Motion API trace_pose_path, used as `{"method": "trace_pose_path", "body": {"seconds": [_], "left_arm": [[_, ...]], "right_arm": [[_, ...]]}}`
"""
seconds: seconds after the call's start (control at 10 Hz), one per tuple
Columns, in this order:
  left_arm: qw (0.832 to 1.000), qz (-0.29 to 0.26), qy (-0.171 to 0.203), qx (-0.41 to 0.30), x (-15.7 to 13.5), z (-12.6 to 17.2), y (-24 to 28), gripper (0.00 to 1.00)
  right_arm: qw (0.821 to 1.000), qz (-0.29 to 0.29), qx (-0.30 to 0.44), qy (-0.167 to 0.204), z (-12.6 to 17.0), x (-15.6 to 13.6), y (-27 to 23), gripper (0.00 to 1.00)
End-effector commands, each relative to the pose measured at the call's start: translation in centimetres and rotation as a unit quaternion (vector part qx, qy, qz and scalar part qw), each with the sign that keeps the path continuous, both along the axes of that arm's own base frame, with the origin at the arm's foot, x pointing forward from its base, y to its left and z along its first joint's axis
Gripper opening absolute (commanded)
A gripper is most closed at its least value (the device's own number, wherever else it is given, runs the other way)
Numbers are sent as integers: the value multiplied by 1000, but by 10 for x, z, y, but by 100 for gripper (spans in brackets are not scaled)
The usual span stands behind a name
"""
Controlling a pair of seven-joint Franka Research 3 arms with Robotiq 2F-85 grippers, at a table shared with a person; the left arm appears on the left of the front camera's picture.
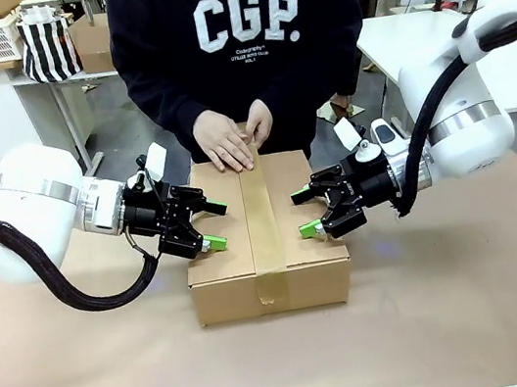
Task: Pack the gift set into the box.
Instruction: Press and hold the closed box until the human finishes sealing it.
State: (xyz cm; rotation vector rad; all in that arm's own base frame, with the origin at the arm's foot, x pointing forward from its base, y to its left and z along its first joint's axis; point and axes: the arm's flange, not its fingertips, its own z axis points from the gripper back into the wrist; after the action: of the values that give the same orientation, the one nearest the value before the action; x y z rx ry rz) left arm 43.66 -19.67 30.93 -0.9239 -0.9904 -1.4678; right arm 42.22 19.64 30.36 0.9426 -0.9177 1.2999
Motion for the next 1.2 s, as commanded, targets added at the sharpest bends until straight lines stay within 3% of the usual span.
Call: {"method": "trace_pose_path", "body": {"seconds": [0.0, 1.1], "left_arm": [[1000, -4, -5, -2, -1, -3, 2, 100], [1000, -4, -5, -2, -1, -3, 2, 100]], "right_arm": [[1000, 6, 1, -8, -3, -3, -1, 100], [1000, 6, 1, -8, -3, -3, -1, 100]]}}
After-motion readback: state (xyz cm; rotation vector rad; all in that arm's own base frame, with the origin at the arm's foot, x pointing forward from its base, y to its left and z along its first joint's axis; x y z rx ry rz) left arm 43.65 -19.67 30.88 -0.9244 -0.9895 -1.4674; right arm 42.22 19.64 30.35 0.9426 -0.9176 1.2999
